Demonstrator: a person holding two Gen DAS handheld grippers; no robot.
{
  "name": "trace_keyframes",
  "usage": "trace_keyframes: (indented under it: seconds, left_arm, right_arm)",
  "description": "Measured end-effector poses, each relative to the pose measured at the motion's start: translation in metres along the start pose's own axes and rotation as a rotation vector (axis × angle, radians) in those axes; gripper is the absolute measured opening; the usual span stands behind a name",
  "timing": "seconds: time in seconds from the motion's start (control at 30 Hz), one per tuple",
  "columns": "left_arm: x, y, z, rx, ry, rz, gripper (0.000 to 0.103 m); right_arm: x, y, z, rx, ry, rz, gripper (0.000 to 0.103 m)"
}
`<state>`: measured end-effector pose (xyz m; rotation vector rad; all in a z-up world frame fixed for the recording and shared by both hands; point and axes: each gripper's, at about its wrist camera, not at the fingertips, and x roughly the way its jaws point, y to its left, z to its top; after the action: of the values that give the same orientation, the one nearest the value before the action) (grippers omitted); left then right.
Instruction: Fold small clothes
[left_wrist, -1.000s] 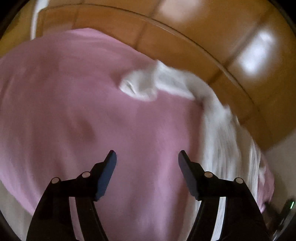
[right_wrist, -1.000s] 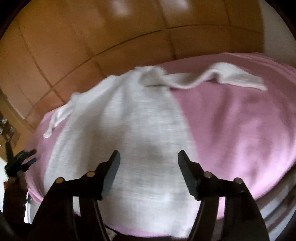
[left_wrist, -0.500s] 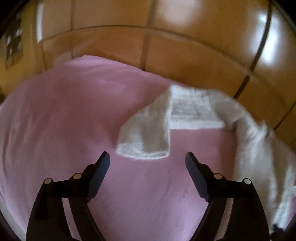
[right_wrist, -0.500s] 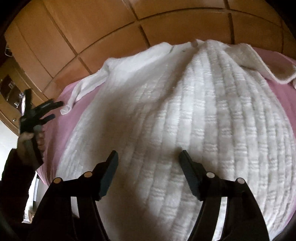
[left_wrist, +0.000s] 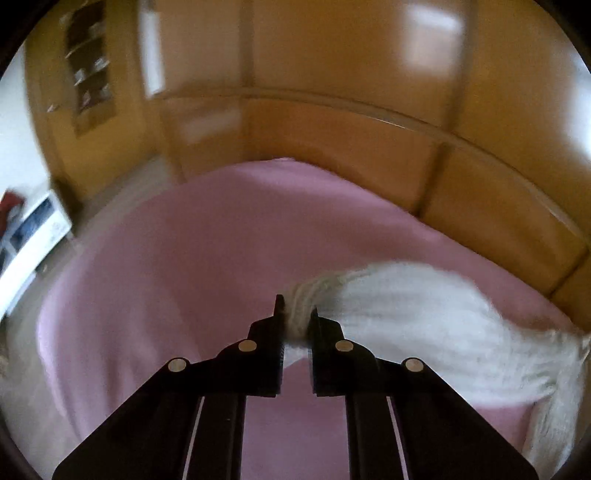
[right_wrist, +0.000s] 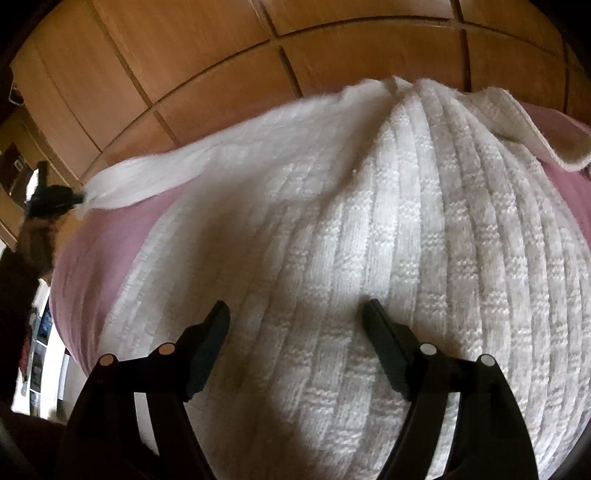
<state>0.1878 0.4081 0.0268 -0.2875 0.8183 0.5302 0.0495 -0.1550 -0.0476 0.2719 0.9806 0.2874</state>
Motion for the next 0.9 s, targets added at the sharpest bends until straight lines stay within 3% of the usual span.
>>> trace_keyframes:
  seconds: [0.13, 0.27, 0.37, 0.47, 0.53, 0.6, 0.63, 0.67, 0.7, 0.77, 0.9]
  left_arm:
    - [-0.007, 0.033, -0.024, 0.011, 0.081, -0.070, 0.009]
    - [-0.009, 0.030, -0.060, 0.014, 0.126, -0.157, 0.009]
    - [-0.004, 0.021, -0.062, 0.019, 0.119, -0.185, 0.009]
    - [0.006, 0.014, -0.035, 0.008, 0.073, -0.102, 0.009]
    - [0.021, 0.019, -0.021, -0.036, 0.111, -0.056, 0.012]
    - [0.032, 0.023, -0.015, -0.072, 0.124, 0.023, 0.023]
    - [0.032, 0.024, -0.015, -0.083, 0.123, 0.037, 0.041]
    - [0.027, 0.024, -0.018, -0.091, 0.121, 0.020, 0.067]
    - [0.020, 0.023, -0.022, -0.092, 0.099, -0.005, 0.075]
    - [0.000, 0.014, -0.038, -0.057, 0.056, -0.075, 0.076]
    - [-0.032, -0.021, -0.091, 0.062, 0.112, -0.375, 0.075]
  right_arm:
    - [0.000, 0.003, 0.004, -0.036, 0.037, -0.008, 0.075]
    - [0.001, 0.003, 0.016, -0.050, 0.062, -0.014, 0.075]
    - [0.009, 0.004, 0.023, -0.052, 0.067, -0.044, 0.076]
    - [0.016, 0.009, 0.022, -0.051, 0.049, -0.067, 0.082]
    - [0.022, 0.013, 0.021, -0.052, 0.032, -0.091, 0.088]
    - [0.027, 0.021, 0.019, -0.069, 0.006, -0.129, 0.090]
    - [0.028, 0.024, 0.018, -0.084, 0.001, -0.145, 0.090]
    - [0.029, 0.026, 0.016, -0.095, -0.002, -0.152, 0.090]
    - [0.028, 0.026, 0.015, -0.102, -0.003, -0.151, 0.090]
    - [0.023, 0.021, 0.015, -0.101, 0.001, -0.130, 0.088]
    - [-0.008, -0.003, 0.019, -0.047, -0.036, -0.127, 0.086]
